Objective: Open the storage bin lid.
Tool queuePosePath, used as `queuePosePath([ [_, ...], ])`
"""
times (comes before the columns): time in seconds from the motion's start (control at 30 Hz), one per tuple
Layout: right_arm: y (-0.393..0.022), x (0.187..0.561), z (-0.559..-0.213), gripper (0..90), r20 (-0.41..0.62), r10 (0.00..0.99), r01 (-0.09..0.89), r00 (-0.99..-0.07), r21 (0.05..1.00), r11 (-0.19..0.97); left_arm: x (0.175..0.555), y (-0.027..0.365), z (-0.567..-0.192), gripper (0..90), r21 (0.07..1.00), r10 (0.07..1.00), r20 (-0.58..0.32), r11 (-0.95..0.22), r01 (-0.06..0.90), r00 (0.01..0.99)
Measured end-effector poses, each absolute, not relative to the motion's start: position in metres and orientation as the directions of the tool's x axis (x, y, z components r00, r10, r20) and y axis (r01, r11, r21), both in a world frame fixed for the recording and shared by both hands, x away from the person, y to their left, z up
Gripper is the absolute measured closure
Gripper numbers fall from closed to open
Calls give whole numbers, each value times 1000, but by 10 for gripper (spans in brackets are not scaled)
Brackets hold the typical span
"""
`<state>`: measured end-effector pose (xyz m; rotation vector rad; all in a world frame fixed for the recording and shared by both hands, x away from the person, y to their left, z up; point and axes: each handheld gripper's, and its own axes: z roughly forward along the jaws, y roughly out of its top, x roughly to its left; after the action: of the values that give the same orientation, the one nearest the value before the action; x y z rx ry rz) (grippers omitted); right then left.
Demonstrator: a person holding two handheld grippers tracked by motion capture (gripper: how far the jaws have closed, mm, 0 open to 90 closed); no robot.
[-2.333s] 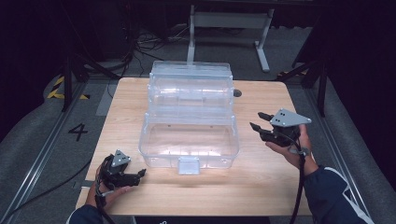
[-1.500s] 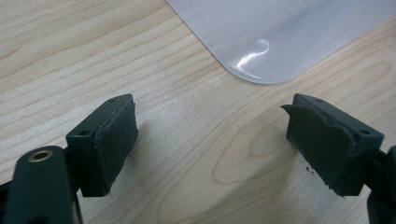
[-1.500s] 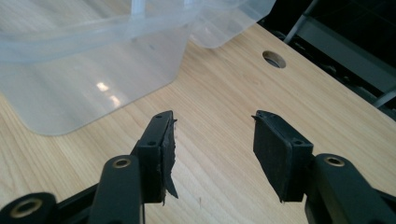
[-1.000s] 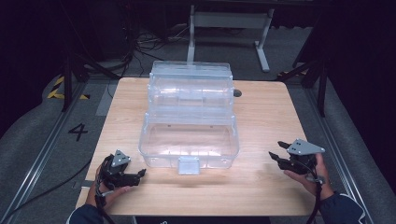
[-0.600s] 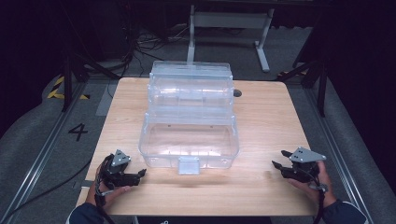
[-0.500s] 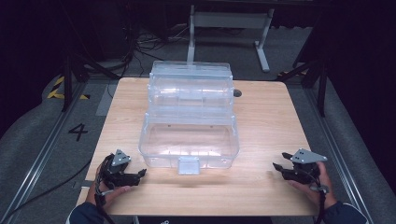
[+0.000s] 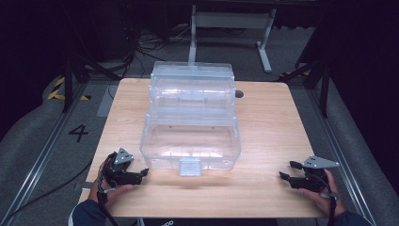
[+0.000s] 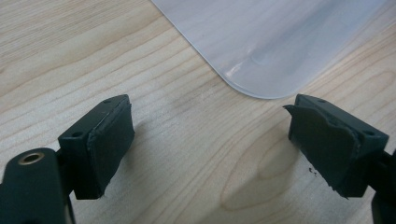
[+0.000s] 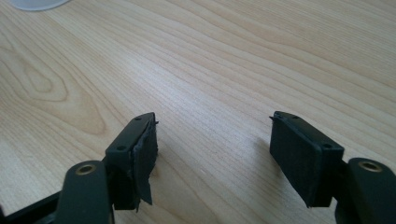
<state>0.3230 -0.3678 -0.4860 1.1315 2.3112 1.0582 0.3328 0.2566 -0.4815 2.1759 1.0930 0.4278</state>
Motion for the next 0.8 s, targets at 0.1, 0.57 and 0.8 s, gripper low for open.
queuePosePath([
  [0.1,-368,323,-486,306,7,784,519,-620,754,403,333,257,-482,145,682,801,-3,-436,587,598],
  [0.57,-367,323,-486,293,7,781,518,-624,752,407,333,256,-482,144,681,802,-8,-433,591,597],
  [0.8,-367,324,-486,287,7,779,517,-627,751,410,333,256,-482,144,680,799,-8,-436,589,601],
])
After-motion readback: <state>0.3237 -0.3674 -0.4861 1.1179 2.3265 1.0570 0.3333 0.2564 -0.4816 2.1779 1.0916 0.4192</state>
